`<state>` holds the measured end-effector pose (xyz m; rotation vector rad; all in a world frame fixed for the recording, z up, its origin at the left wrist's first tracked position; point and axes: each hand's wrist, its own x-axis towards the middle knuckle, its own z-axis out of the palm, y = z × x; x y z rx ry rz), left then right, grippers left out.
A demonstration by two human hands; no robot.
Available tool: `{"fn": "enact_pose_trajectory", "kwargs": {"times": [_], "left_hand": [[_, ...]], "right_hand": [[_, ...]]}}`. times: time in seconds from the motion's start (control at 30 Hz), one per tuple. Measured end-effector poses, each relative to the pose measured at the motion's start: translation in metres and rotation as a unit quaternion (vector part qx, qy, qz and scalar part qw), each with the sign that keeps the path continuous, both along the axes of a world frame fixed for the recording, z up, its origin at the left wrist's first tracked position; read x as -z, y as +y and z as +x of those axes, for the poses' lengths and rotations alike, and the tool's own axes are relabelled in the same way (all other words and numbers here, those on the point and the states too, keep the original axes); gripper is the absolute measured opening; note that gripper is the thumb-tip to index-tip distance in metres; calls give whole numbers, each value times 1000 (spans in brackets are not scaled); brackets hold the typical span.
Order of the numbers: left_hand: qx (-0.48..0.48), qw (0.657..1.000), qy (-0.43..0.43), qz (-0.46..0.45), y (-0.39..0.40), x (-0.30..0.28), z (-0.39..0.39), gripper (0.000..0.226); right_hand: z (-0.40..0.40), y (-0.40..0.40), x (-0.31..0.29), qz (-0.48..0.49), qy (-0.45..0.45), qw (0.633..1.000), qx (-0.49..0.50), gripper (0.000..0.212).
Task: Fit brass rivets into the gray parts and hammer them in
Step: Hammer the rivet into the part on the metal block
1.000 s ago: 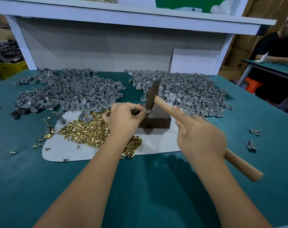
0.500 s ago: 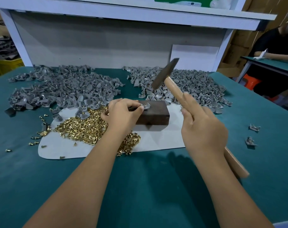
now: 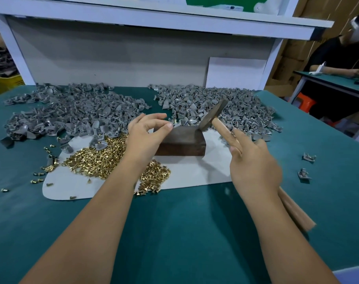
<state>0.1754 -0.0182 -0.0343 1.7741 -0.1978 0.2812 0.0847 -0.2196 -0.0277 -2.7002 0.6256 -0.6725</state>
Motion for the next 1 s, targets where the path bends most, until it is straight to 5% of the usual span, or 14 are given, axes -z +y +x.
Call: {"fn": "enact_pose_trajectory", "kwargs": {"times": [0.53, 0.7, 0.9, 1.0], "left_hand": [[-5, 999, -25, 24, 1, 2, 1, 10], [-82, 984, -25, 156, -2, 6, -1, 14], [-125, 964, -26, 232, -4, 12, 2, 17], [-130, 963, -25, 234, -3, 12, 4, 20]], "right_hand": [[0, 0, 1, -6, 64, 998, 21, 22], [2, 0, 0, -25, 82, 996, 38, 21], [0, 4, -10, -51, -52, 997, 6, 18], [-3, 13, -20, -74, -89, 991, -72, 38]]}}
